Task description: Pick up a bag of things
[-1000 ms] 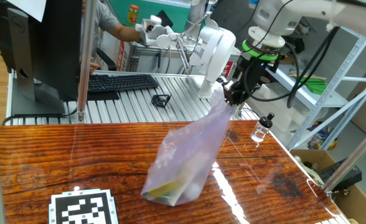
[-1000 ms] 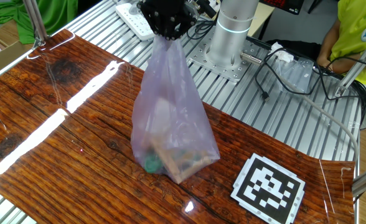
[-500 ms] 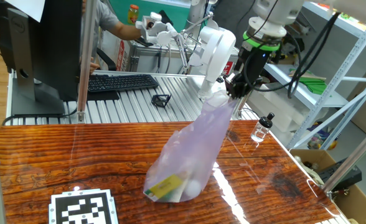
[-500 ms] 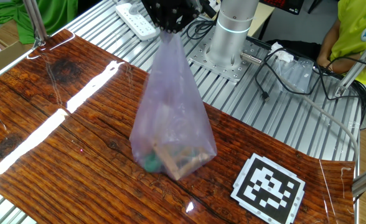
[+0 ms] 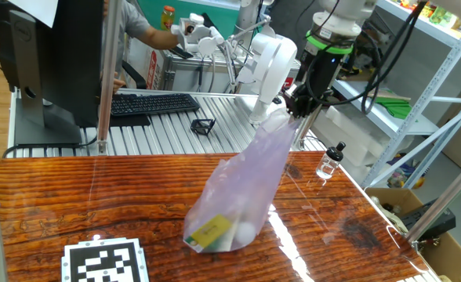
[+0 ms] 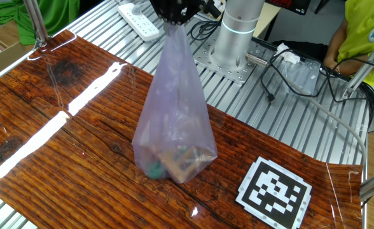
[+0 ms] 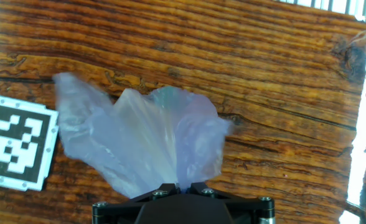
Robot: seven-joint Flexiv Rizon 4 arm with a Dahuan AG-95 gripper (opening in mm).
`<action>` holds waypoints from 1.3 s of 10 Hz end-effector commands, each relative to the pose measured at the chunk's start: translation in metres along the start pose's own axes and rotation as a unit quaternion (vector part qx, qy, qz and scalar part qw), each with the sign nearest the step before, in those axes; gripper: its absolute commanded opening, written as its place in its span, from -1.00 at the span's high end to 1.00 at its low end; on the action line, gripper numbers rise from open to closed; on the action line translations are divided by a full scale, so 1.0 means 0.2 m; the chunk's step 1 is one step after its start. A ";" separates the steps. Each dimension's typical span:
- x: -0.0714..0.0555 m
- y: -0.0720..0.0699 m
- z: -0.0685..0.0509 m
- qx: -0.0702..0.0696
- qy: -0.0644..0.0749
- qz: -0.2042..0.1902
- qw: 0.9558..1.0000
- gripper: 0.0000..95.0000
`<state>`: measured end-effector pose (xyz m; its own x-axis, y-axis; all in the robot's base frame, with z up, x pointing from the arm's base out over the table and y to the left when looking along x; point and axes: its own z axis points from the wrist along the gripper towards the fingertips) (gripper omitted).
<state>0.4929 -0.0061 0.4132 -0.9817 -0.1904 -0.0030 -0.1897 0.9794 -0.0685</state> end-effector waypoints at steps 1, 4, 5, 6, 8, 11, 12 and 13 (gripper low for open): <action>-0.01 0.00 -0.05 0.000 0.007 0.000 1.000 1.00; -0.04 0.01 -0.15 0.006 0.020 0.001 1.000 1.00; -0.05 0.02 -0.18 0.008 0.025 0.001 1.000 1.00; -0.07 0.02 -0.22 0.010 0.026 0.000 1.000 1.00; -0.07 0.02 -0.24 0.005 0.024 -0.003 1.000 1.00; -0.05 0.03 -0.28 0.002 0.023 -0.002 1.000 1.00; -0.05 0.04 -0.30 0.004 0.024 -0.002 1.000 1.00; -0.05 0.04 -0.32 0.004 0.025 -0.003 1.000 1.00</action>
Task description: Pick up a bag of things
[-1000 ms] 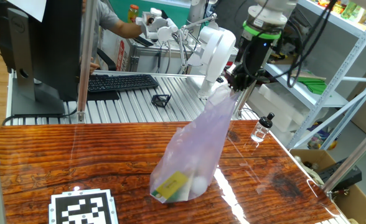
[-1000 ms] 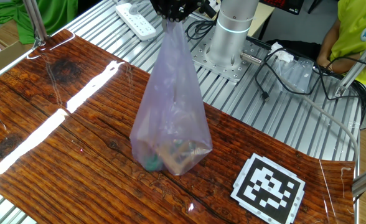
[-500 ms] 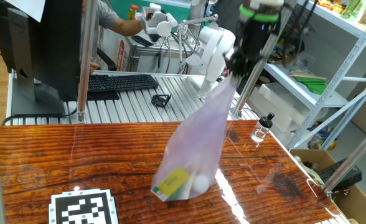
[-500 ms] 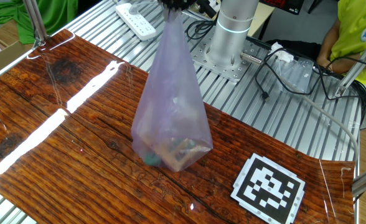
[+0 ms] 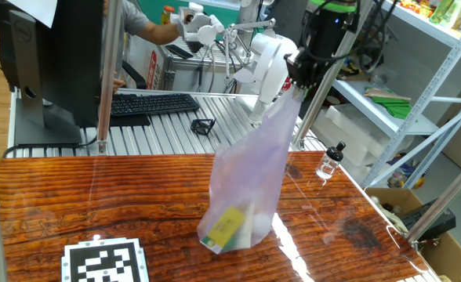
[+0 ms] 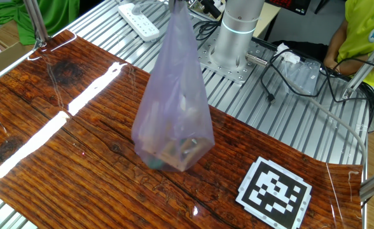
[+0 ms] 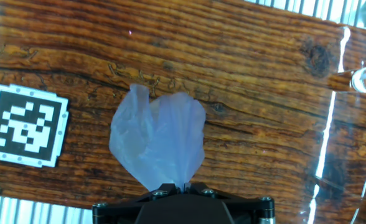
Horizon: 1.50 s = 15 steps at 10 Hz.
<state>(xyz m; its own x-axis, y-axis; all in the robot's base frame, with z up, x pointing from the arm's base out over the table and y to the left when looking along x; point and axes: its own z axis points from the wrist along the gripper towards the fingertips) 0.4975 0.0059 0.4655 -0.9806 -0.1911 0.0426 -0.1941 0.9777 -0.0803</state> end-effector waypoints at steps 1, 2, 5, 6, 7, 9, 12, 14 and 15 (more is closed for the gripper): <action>-0.01 0.00 -0.07 0.000 0.005 -0.001 1.000 1.00; -0.02 0.00 -0.09 0.001 0.006 -0.001 1.000 1.00; -0.03 0.01 -0.17 0.008 0.014 -0.003 1.000 1.00; -0.03 0.00 -0.18 0.007 0.014 -0.004 1.000 1.00; -0.03 0.00 -0.18 0.007 0.013 -0.004 1.000 1.00; -0.03 0.00 -0.18 0.004 0.011 -0.005 1.000 1.00; -0.01 0.00 -0.20 0.004 0.009 -0.006 1.000 1.00; -0.01 0.00 -0.20 0.004 0.009 -0.005 1.000 1.00; -0.01 0.00 -0.20 0.004 0.009 -0.005 1.000 1.00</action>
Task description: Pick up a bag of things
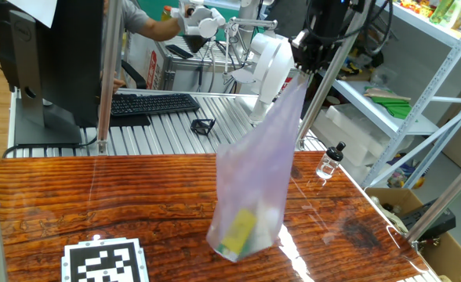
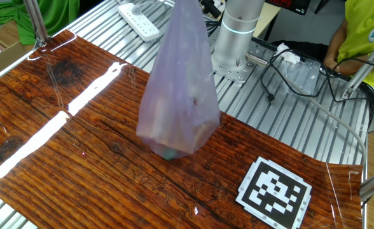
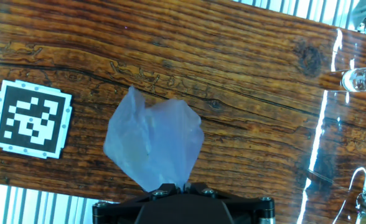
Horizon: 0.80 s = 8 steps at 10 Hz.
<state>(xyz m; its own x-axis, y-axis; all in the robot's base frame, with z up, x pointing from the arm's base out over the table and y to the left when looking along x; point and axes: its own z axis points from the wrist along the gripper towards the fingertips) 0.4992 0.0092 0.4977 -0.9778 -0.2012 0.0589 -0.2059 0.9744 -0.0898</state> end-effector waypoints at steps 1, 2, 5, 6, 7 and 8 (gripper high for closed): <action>0.00 0.00 -0.04 0.000 0.001 0.001 1.000 1.00; 0.00 0.00 -0.05 0.000 0.001 0.001 1.000 1.00; 0.00 0.00 -0.05 0.001 0.002 0.001 1.000 1.00; 0.00 0.00 -0.05 0.001 0.003 0.001 1.000 1.00; 0.00 0.00 -0.05 0.001 0.003 0.001 1.000 1.00; 0.00 0.00 -0.05 0.000 0.003 0.001 1.000 1.00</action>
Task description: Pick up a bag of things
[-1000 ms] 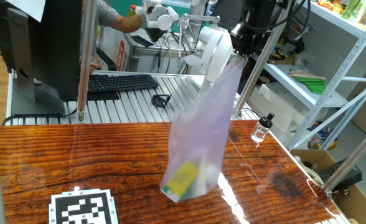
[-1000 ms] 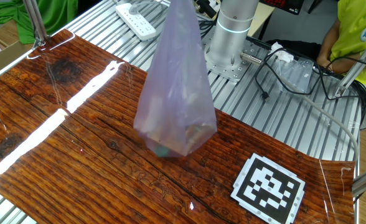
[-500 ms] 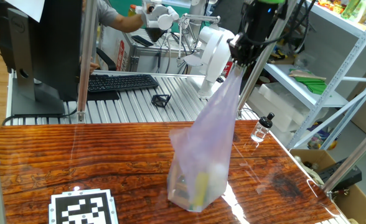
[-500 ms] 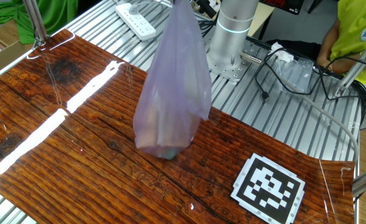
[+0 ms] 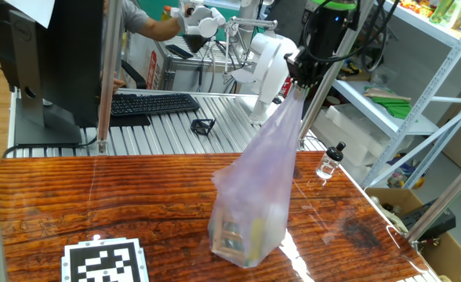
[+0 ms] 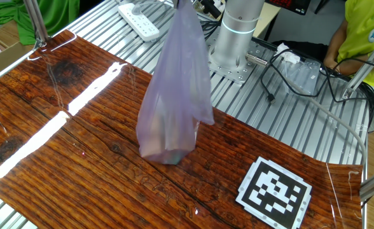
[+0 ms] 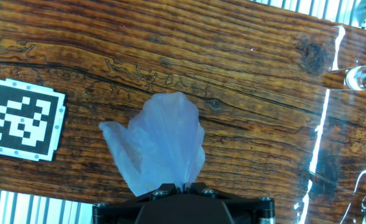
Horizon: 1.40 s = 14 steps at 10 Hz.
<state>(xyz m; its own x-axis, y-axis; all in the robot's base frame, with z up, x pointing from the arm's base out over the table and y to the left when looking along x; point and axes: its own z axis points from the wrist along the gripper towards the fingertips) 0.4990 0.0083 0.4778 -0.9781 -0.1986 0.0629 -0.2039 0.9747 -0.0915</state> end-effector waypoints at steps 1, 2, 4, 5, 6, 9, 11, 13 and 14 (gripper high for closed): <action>0.00 0.00 -0.15 -0.001 0.002 0.001 1.000 1.00; 0.00 0.00 -0.15 -0.001 0.003 0.003 1.000 1.00; 0.00 0.00 -0.15 -0.002 0.007 0.004 1.000 1.00; 0.00 0.00 -0.15 -0.004 0.010 0.004 1.000 1.00; 0.00 0.00 -0.15 -0.007 0.012 0.003 1.000 1.00; 0.00 0.00 -0.15 -0.007 0.011 0.002 1.000 1.00; 0.00 0.00 -0.15 -0.008 0.012 0.002 1.000 1.00; 0.00 0.00 -0.15 -0.010 0.014 0.003 1.000 1.00; 0.00 0.00 -0.15 -0.013 0.015 0.004 1.000 1.00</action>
<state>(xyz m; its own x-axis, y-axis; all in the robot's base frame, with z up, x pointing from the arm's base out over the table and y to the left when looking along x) 0.4996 0.0095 0.4928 -0.9782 -0.1860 0.0925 -0.1923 0.9792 -0.0644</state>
